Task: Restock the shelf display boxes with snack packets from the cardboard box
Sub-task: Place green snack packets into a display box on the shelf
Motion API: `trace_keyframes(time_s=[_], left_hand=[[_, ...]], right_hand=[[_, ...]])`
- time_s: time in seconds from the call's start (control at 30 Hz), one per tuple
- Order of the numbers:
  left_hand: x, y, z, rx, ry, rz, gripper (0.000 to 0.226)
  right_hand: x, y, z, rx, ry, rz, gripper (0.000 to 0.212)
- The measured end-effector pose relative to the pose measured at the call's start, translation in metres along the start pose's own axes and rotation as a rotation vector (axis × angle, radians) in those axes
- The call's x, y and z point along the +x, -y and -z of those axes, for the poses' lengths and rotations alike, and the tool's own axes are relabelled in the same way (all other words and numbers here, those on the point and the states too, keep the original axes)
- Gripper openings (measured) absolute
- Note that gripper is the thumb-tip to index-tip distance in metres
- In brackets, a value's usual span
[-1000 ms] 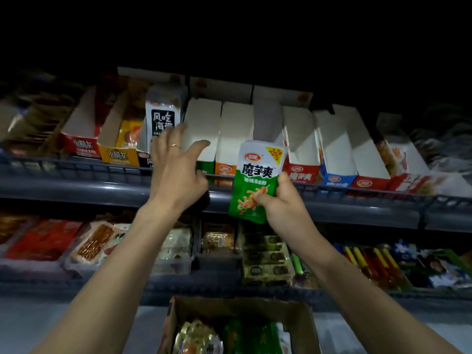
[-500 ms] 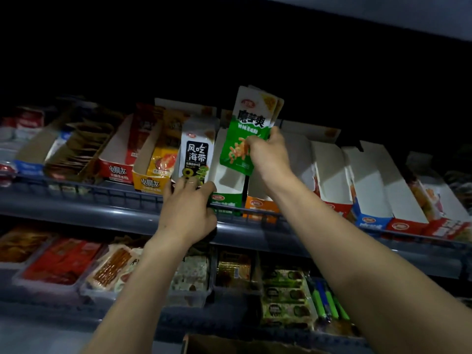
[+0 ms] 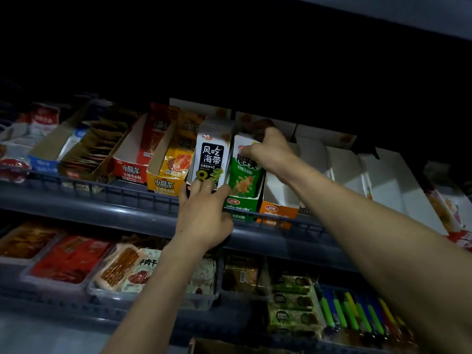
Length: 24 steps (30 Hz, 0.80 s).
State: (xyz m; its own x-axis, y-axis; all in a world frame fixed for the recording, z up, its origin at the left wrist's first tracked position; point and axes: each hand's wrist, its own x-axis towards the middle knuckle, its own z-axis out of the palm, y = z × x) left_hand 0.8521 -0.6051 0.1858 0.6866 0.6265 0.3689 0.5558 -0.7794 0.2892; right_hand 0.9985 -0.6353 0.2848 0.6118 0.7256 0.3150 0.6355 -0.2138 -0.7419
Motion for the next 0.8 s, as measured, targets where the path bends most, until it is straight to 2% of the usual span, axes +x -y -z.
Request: trace_keyframes(time_s=[0.1, 0.17, 0.3, 0.43, 0.5, 0.6, 0.7, 0.8], left_hand=[[0.001, 0.003, 0.002, 0.007, 0.062, -0.010, 0.055], [0.002, 0.004, 0.004, -0.005, 0.093, -0.019, 0.055], [0.004, 0.007, 0.005, -0.006, 0.133, -0.036, 0.056], [0.006, 0.009, 0.006, -0.031, 0.146, -0.051, 0.058], [0.006, 0.011, 0.008, -0.062, 0.161, -0.062, 0.059], [0.007, 0.013, 0.009, -0.099, 0.170, -0.074, 0.059], [0.008, 0.013, 0.008, -0.107, 0.149, -0.069, 0.057], [0.007, 0.011, 0.006, -0.102, 0.131, -0.056, 0.056]], right_hand=[[0.004, 0.003, 0.007, -0.326, 0.021, 0.171, 0.037], [0.006, 0.008, 0.009, -0.561, 0.102, 0.261, 0.037], [0.012, 0.017, 0.003, -0.929, 0.276, 0.286, 0.058], [0.023, 0.016, -0.001, -1.012, 0.283, 0.342, 0.035], [0.028, 0.013, 0.000, -1.058, 0.315, 0.332, 0.032], [0.035, 0.010, 0.001, -1.115, 0.304, 0.351, 0.053], [0.040, 0.009, -0.003, -1.119, 0.215, 0.464, 0.072], [0.038, -0.002, -0.013, -1.119, 0.195, 0.393, 0.086]])
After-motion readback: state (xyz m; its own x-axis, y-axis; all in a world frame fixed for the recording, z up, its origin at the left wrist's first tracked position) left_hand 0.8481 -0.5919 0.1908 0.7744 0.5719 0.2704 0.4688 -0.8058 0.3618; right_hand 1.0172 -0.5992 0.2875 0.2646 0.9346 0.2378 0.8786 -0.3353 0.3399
